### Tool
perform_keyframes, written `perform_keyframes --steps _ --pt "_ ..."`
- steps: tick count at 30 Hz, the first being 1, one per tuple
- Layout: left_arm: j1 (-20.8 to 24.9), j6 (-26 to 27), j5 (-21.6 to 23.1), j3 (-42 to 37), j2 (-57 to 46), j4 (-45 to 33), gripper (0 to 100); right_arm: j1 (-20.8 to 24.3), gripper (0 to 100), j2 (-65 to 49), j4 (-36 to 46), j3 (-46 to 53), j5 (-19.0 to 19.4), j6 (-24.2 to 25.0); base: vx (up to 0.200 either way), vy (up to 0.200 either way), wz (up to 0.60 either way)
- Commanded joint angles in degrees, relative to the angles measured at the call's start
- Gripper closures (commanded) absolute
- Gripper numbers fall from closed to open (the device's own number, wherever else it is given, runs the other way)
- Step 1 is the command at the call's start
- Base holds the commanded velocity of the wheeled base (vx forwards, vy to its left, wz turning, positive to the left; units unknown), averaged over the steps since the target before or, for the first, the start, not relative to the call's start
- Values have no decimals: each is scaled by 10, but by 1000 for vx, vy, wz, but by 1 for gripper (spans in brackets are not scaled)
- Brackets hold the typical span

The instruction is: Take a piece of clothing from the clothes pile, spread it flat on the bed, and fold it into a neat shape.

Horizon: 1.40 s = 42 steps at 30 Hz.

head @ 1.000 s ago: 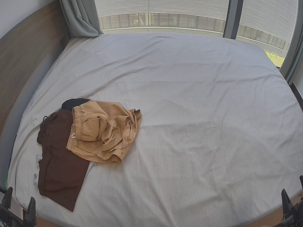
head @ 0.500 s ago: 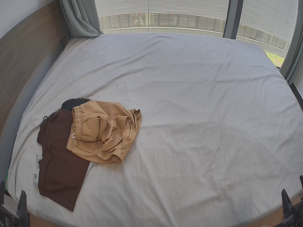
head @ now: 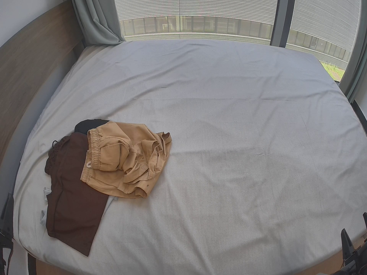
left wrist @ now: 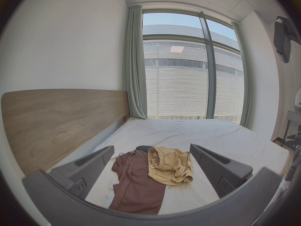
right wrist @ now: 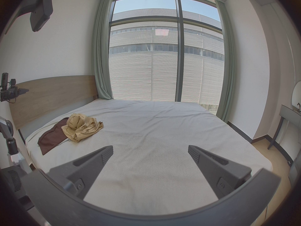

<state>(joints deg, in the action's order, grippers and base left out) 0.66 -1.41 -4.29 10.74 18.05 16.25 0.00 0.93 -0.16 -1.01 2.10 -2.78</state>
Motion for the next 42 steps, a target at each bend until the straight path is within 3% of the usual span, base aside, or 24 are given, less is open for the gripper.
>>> perform_keyframes --steps 1,6,14,25,33,42 --pt "7 0 6 1 62 7 0 0 0 -9 0 10 0 0 0 0 0" --pt "29 0 13 5 88 7 0 0 0 -9 1 10 0 0 0 0 0" --pt "102 -27 21 14 130 5 0 1 0 -9 1 10 0 0 0 0 0" --pt "101 -71 91 60 226 4 0 1 0 -9 0 10 0 0 0 0 0" --pt "97 -111 91 90 317 14 0 1 0 -9 1 10 0 0 0 0 0" --pt "77 -116 93 104 393 55 0 1 0 -9 1 10 0 0 0 0 0"
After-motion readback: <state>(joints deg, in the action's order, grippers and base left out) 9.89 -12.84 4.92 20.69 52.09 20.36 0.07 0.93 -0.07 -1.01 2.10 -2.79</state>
